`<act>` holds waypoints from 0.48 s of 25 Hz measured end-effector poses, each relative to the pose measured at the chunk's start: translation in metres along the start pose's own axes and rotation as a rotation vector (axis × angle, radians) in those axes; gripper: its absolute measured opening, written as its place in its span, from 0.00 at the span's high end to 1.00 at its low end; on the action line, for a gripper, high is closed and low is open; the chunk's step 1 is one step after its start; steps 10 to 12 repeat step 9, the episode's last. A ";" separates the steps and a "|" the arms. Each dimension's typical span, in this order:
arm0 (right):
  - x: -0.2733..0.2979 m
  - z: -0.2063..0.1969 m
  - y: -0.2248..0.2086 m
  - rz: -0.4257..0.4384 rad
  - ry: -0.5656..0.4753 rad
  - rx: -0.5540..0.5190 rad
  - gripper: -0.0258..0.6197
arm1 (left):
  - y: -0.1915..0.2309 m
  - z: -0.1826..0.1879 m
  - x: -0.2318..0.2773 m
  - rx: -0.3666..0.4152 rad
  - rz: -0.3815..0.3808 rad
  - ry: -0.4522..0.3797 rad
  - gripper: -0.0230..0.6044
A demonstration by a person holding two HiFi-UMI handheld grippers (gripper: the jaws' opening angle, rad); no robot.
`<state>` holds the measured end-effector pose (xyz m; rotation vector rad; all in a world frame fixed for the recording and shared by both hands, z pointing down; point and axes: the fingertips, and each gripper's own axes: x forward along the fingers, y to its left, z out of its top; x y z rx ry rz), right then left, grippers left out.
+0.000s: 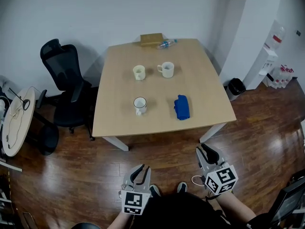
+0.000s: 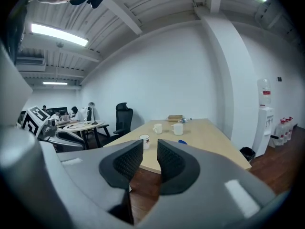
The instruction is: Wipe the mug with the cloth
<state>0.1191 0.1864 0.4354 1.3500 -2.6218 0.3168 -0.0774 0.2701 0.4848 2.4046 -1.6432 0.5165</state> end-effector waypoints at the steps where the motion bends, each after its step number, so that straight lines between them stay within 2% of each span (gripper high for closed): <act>1: 0.002 -0.001 0.003 0.004 0.001 0.001 0.81 | 0.001 0.004 0.000 0.002 -0.003 -0.007 0.85; 5: 0.010 0.001 0.013 0.032 -0.011 -0.015 0.81 | 0.012 0.018 0.002 -0.018 0.004 -0.022 0.85; 9: 0.012 0.005 0.015 0.051 -0.017 -0.059 0.81 | 0.013 0.014 0.005 -0.071 0.014 -0.016 0.85; 12: 0.012 0.005 0.015 0.051 -0.017 -0.059 0.81 | 0.013 0.014 0.005 -0.071 0.014 -0.016 0.85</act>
